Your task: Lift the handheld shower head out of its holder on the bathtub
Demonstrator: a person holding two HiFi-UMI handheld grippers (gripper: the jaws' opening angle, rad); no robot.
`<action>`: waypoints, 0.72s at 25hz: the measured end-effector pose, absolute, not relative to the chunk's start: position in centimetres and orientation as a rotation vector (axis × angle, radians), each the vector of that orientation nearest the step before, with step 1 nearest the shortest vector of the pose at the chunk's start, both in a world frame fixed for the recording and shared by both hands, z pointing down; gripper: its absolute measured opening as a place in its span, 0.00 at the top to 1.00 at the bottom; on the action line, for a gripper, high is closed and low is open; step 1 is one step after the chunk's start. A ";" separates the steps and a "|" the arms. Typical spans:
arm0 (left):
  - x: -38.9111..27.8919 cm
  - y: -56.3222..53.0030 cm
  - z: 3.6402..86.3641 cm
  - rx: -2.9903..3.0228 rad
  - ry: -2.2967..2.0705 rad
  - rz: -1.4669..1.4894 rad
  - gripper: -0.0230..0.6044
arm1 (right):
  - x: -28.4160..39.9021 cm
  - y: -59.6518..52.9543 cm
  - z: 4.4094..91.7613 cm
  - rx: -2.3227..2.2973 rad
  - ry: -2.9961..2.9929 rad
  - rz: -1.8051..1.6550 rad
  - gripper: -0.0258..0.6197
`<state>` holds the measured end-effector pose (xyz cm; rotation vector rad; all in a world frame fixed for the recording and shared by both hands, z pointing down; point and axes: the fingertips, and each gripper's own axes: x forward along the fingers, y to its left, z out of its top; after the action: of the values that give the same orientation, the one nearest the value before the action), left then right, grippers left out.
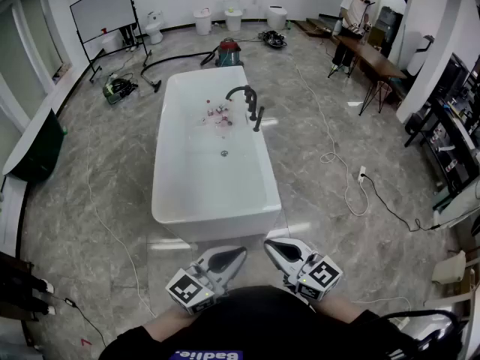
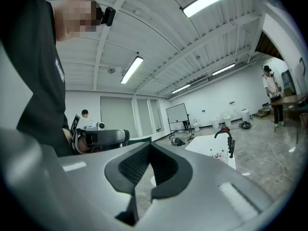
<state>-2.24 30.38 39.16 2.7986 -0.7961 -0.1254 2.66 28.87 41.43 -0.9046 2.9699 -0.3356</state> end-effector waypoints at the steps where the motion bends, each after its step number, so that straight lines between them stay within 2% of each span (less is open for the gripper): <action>1: -2.3 30.4 39.2 2.796 -0.796 -0.123 0.97 | 2.6 28.7 41.0 -0.915 2.958 -0.346 0.96; 18: -2.0 30.0 38.9 2.795 -0.817 -0.117 0.97 | 3.4 27.7 39.3 -0.931 2.884 -0.373 0.96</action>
<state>-1.98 29.99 38.85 2.7947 -0.8168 -0.1175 3.39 27.69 39.27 -0.9305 2.8841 -0.3726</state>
